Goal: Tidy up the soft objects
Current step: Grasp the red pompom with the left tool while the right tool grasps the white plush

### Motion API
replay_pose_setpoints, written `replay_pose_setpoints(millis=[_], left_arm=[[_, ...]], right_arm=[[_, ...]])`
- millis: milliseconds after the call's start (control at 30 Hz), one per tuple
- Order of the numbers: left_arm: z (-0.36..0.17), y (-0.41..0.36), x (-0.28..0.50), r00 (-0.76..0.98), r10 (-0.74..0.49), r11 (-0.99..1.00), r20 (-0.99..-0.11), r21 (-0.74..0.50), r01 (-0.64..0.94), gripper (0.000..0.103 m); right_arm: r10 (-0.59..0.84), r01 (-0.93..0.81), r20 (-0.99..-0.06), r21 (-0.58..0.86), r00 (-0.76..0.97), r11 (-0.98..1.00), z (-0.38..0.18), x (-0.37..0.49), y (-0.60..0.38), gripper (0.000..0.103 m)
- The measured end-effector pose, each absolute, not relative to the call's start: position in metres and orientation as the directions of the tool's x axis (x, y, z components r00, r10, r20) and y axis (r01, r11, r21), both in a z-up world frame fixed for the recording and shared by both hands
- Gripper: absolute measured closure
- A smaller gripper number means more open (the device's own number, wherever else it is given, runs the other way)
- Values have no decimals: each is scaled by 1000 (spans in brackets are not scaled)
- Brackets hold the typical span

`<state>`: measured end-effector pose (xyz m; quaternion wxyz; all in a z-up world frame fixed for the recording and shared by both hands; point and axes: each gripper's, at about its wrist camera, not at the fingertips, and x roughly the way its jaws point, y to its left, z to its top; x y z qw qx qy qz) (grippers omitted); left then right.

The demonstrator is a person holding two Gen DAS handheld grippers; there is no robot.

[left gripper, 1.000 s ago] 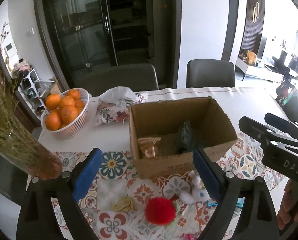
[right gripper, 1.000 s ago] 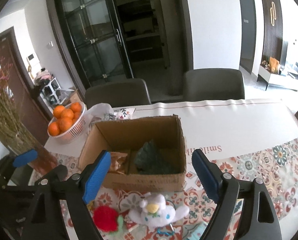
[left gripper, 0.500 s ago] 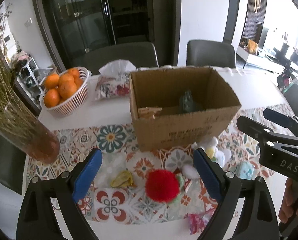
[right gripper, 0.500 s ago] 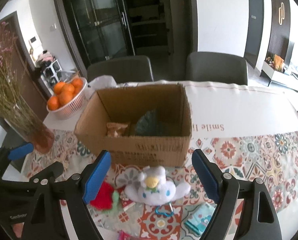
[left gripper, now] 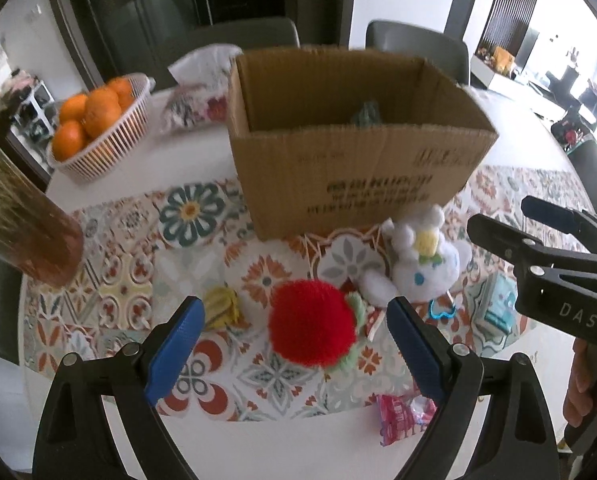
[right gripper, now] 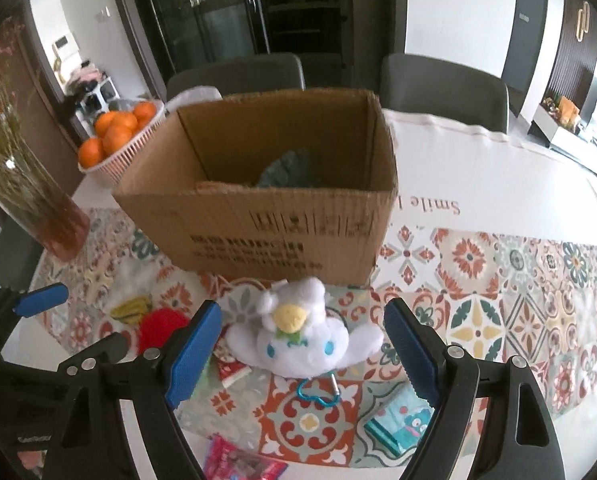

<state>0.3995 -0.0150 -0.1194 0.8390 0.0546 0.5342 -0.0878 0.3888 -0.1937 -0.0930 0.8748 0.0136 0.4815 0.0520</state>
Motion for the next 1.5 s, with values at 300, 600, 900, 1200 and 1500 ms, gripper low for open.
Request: replay_pose_setpoints(millis=[300,600,900,1200,1500], left_arm=[[-156,-18,405,322,-90,974,-942,-16,227,10],[-184,-21,410,245,-113,967,-963,-49,251,10],[-207,-15,420,192,-166,968,-967,-122,220,18],[-226,-2,430,168,-225,968,-960,-201,151,31],[-239,-2,429,195,-261,964,-946,-245,101,52]], right_arm=[[102,-103,-878,60,468,993,-128,398,-194,19],[101,-146,-897,42,429,988,-154,409,-191,19],[105,-182,-917,36,386,983,-176,427,-182,19],[123,-157,-923,69,365,985,-197,441,-176,19],[141,-129,-913,99,384,987,-204,433,-177,28]])
